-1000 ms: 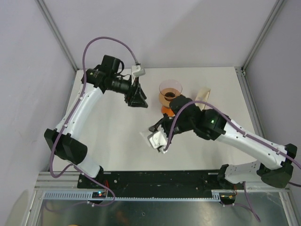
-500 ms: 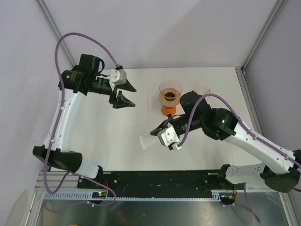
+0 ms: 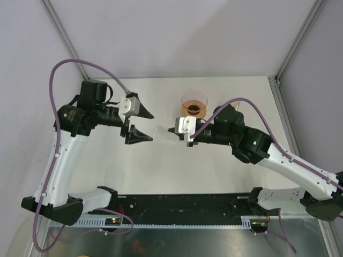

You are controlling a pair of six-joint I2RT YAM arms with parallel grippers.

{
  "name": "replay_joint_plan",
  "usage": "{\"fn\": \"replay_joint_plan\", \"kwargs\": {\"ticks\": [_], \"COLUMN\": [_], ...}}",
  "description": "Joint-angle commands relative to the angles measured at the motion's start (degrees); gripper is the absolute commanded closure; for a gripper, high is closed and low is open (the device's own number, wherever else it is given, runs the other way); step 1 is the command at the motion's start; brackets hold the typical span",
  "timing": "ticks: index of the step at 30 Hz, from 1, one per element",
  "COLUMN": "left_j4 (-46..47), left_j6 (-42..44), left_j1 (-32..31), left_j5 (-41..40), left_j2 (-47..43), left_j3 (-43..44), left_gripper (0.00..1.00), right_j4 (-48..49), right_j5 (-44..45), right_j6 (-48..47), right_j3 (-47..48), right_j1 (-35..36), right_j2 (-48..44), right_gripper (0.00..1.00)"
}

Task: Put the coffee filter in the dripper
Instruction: Pick up the coffee filter from the center of the board.

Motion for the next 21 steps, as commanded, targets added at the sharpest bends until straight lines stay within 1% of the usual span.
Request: {"fn": "replay_joint_plan", "kwargs": {"ticks": [1, 6, 8, 10, 13, 17, 19, 20, 21], "left_j4": [14.5, 18.9, 19.3, 19.6, 19.9, 20.0, 20.0, 20.0, 20.0], "left_j6": [-15.7, -16.0, -17.0, -17.2, -16.6, -14.0, -13.5, -13.4, -13.2], "left_j1": [1.8, 1.8, 1.8, 1.5, 0.9, -0.7, -1.5, -1.7, -1.9], "left_j5": [-0.4, -1.1, -0.5, 0.7, 1.9, 2.2, 2.8, 3.1, 3.3], "left_j2": [-0.3, -3.3, -3.0, -3.1, -3.5, -5.2, -5.6, -5.7, -5.7], "left_j3": [-5.5, -11.4, -12.4, -13.4, -14.8, -16.4, -16.6, -16.4, -16.2], "left_gripper": [0.16, 0.13, 0.14, 0.18, 0.37, 0.58, 0.74, 0.87, 0.94], "right_j4": [7.6, 9.1, 9.8, 10.1, 10.1, 10.0, 10.2, 10.3, 10.3], "right_j5": [9.3, 10.6, 10.8, 10.5, 10.8, 10.7, 10.3, 10.0, 9.4], "right_j6": [11.0, 13.2, 13.5, 13.5, 12.8, 12.2, 12.4, 12.5, 12.6], "right_j3": [0.3, 0.3, 0.3, 0.2, 0.2, 0.3, 0.2, 0.3, 0.3], "right_j1": [2.0, 3.9, 4.2, 4.4, 4.6, 4.6, 4.6, 4.5, 4.6], "right_j2": [-2.3, -3.6, -3.9, -4.2, -4.4, -4.6, -4.4, -4.4, -4.3], "right_gripper": [1.0, 1.0, 1.0, 1.0, 1.0, 1.0, 1.0, 1.0, 1.0]}}
